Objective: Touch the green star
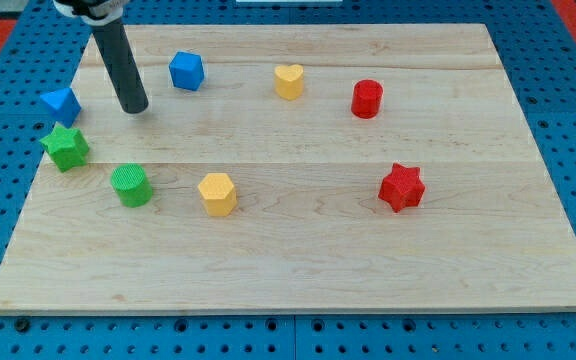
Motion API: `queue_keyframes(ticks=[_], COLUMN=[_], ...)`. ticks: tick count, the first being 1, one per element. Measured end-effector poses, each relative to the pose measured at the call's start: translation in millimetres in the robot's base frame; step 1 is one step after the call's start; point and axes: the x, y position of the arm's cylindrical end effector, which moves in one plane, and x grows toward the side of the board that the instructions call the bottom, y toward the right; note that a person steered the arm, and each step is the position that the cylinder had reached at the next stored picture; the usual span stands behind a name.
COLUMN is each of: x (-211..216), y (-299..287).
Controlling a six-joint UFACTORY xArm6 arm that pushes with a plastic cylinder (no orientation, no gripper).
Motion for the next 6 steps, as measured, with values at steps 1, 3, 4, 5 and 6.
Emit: queue_keyframes(ticks=[1,3,4,5,6], x=[9.0,15.0,33.9,29.8,20.1], y=[-33.8,-51.9,-57.3,-112.7,-112.5])
